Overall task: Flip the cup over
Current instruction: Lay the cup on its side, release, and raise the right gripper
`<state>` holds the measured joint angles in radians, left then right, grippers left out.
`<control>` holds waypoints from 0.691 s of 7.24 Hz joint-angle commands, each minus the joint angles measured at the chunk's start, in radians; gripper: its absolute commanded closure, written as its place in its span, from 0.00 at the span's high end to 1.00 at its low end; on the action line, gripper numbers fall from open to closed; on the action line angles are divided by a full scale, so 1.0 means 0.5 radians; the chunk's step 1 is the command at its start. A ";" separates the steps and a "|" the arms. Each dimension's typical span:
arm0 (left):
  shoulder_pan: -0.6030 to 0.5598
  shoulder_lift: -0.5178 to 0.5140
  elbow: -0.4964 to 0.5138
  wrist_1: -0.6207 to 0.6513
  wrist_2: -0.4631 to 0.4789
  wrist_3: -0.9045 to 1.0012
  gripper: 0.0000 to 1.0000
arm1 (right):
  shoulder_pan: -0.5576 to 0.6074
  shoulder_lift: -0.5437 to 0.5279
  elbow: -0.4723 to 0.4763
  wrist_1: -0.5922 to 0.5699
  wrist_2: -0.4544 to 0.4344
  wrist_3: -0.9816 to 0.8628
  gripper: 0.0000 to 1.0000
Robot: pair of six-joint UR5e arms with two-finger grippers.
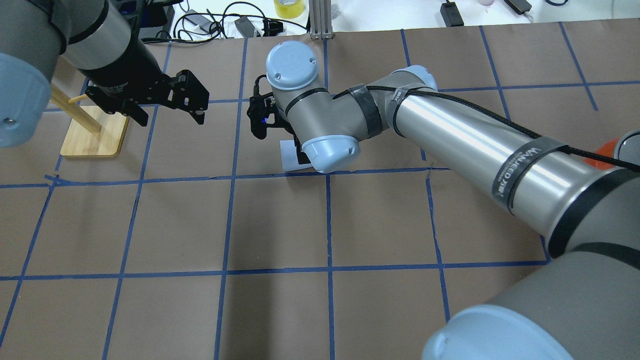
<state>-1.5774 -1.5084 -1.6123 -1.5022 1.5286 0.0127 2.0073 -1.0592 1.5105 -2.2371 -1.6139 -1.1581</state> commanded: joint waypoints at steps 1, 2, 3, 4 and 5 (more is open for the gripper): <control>0.089 -0.011 -0.003 -0.008 -0.154 0.020 1.00 | -0.197 -0.353 0.004 0.367 0.000 0.189 1.00; 0.154 -0.036 -0.009 -0.011 -0.322 0.042 1.00 | -0.313 -0.552 0.007 0.655 0.003 0.257 1.00; 0.182 -0.075 -0.061 0.013 -0.372 0.100 1.00 | -0.433 -0.721 0.007 0.891 -0.006 0.355 1.00; 0.182 -0.118 -0.161 0.062 -0.503 0.140 1.00 | -0.544 -0.847 0.010 1.103 -0.018 0.495 1.00; 0.182 -0.186 -0.269 0.217 -0.757 0.146 1.00 | -0.636 -0.958 0.013 1.273 -0.015 0.697 1.00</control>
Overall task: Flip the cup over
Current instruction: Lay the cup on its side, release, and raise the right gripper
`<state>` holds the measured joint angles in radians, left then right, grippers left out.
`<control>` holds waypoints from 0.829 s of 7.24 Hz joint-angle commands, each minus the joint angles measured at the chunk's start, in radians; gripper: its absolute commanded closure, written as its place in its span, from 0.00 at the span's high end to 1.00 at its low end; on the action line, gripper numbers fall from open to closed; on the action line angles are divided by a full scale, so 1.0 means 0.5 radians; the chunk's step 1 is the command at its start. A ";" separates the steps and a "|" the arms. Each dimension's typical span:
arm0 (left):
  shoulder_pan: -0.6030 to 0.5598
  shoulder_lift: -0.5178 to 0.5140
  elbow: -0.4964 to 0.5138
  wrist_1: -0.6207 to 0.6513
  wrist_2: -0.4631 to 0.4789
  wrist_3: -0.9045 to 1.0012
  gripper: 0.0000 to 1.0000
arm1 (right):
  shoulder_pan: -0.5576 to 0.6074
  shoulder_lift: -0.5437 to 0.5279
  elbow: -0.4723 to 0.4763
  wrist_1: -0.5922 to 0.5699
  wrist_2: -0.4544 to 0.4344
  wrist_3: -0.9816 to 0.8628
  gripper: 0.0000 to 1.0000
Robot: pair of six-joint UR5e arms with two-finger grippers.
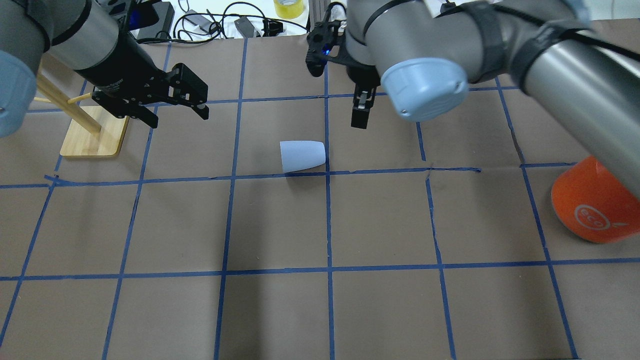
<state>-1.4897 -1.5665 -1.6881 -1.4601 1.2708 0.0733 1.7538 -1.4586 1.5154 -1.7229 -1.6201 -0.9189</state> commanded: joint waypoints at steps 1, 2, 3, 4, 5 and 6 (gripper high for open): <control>0.007 -0.158 -0.228 0.405 -0.320 0.025 1.00 | -0.200 -0.227 0.006 0.334 -0.003 0.522 1.00; 0.007 -0.250 -0.305 0.678 -0.342 0.022 1.00 | -0.255 -0.240 0.003 0.335 0.013 0.828 1.00; 0.007 -0.330 -0.351 0.714 -0.551 0.028 1.00 | -0.262 -0.243 0.000 0.320 0.019 1.123 1.00; 0.007 -0.413 -0.388 0.757 -0.739 0.034 1.00 | -0.259 -0.246 -0.006 0.298 0.022 1.418 1.00; 0.007 -0.502 -0.397 0.900 -0.768 0.031 1.00 | -0.259 -0.240 -0.006 0.183 0.025 1.594 1.00; 0.007 -0.585 -0.397 0.917 -0.805 0.028 1.00 | -0.256 -0.240 -0.003 0.106 0.025 1.702 1.00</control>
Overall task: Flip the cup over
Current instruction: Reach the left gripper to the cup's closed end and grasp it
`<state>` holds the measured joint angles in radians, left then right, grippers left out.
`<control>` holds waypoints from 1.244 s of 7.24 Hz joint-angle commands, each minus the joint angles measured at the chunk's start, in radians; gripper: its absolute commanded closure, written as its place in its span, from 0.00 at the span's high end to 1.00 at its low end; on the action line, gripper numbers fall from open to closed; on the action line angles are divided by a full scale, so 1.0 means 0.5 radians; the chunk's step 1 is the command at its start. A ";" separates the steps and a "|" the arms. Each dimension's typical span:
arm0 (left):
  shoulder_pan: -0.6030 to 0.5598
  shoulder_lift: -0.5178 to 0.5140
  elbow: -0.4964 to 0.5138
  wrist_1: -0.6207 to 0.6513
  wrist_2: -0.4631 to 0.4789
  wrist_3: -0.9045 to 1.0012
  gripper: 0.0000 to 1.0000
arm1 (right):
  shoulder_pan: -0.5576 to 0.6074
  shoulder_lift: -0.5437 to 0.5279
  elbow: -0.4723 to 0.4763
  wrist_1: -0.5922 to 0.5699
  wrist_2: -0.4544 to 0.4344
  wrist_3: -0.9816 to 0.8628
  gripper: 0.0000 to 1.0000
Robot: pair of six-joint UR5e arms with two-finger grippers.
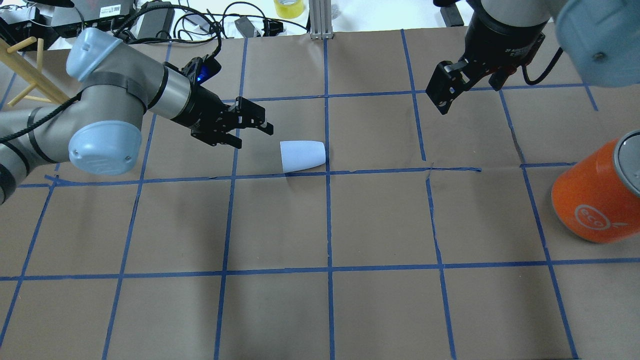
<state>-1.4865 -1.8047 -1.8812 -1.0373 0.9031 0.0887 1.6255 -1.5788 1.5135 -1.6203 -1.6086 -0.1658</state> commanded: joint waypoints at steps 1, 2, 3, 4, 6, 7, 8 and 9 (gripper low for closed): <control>0.000 -0.194 -0.011 0.071 -0.228 0.004 1.00 | 0.001 -0.002 -0.002 -0.103 -0.001 0.306 1.00; 0.000 -0.280 -0.002 0.074 -0.284 0.001 1.00 | 0.001 -0.006 0.001 -0.094 -0.001 0.410 1.00; 0.000 -0.366 -0.011 0.144 -0.291 0.001 1.00 | 0.001 -0.009 0.004 -0.091 -0.001 0.427 1.00; 0.000 -0.464 -0.008 0.254 -0.342 0.004 1.00 | 0.001 -0.006 0.004 -0.088 -0.001 0.424 1.00; -0.003 -0.566 -0.008 0.350 -0.473 -0.030 1.00 | 0.001 -0.009 0.004 -0.082 -0.010 0.418 1.00; -0.003 -0.599 0.001 0.350 -0.529 -0.036 1.00 | 0.001 -0.009 0.004 -0.085 -0.001 0.415 1.00; -0.006 -0.603 0.007 0.356 -0.572 -0.073 0.93 | 0.001 -0.012 0.004 -0.085 -0.007 0.414 1.00; -0.006 -0.606 0.010 0.353 -0.658 -0.079 0.81 | 0.001 -0.027 0.004 -0.076 -0.007 0.411 1.00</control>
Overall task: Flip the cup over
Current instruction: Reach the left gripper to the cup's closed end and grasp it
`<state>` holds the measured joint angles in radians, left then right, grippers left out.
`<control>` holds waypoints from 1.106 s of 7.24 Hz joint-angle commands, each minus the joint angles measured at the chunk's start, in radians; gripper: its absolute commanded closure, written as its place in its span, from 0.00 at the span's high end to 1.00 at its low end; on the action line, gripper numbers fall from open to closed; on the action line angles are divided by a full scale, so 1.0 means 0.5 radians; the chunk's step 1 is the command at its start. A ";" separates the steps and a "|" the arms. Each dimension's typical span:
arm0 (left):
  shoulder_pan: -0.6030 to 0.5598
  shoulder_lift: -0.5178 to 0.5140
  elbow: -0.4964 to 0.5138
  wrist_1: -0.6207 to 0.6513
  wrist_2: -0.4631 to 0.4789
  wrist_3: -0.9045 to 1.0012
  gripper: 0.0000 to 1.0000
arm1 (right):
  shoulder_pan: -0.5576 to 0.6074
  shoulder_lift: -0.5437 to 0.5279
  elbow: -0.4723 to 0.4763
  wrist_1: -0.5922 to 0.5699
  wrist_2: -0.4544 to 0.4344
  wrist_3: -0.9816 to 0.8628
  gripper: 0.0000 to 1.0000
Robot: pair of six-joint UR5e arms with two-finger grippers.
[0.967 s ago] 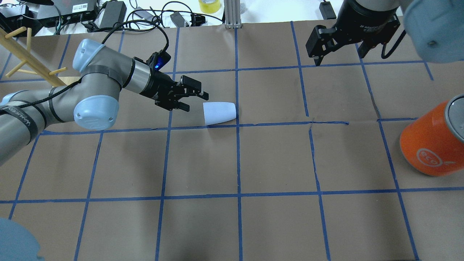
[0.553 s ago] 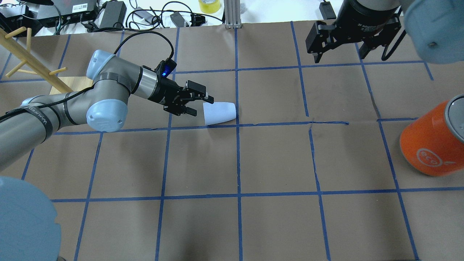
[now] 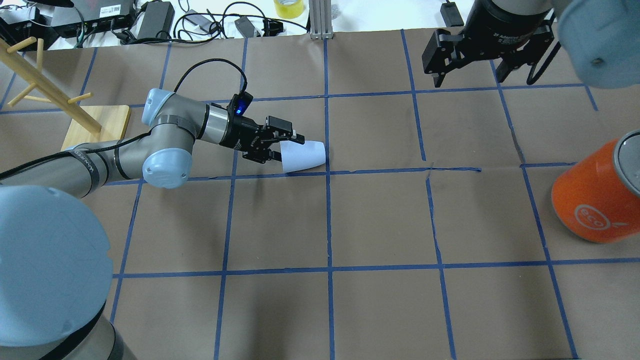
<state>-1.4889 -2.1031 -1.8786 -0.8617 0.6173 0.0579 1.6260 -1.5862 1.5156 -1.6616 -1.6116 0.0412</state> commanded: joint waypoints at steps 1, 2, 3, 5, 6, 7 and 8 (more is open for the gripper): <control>-0.001 -0.006 0.008 0.002 -0.090 -0.024 0.65 | 0.000 -0.012 0.000 0.007 0.002 -0.006 1.00; -0.001 -0.009 0.008 0.002 -0.090 -0.027 0.44 | 0.000 -0.012 0.000 0.007 0.002 -0.006 1.00; -0.001 0.003 0.011 0.002 -0.066 -0.121 0.19 | 0.000 -0.015 0.000 0.010 0.002 -0.003 1.00; -0.001 0.012 0.026 0.100 -0.063 -0.300 0.04 | 0.000 -0.027 0.000 0.019 0.002 -0.009 1.00; -0.004 0.040 0.042 0.109 -0.081 -0.409 0.02 | 0.000 -0.027 0.000 0.019 0.002 -0.009 1.00; -0.035 0.052 0.078 0.113 -0.084 -0.662 0.00 | 0.000 -0.027 0.000 0.019 0.002 -0.009 1.00; -0.084 0.095 0.161 0.122 -0.078 -0.884 0.00 | 0.000 -0.027 0.000 0.019 0.002 -0.009 1.00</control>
<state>-1.5077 -2.0753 -1.8354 -0.8064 0.5776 -0.2554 1.6260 -1.5998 1.5156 -1.6522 -1.6107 0.0369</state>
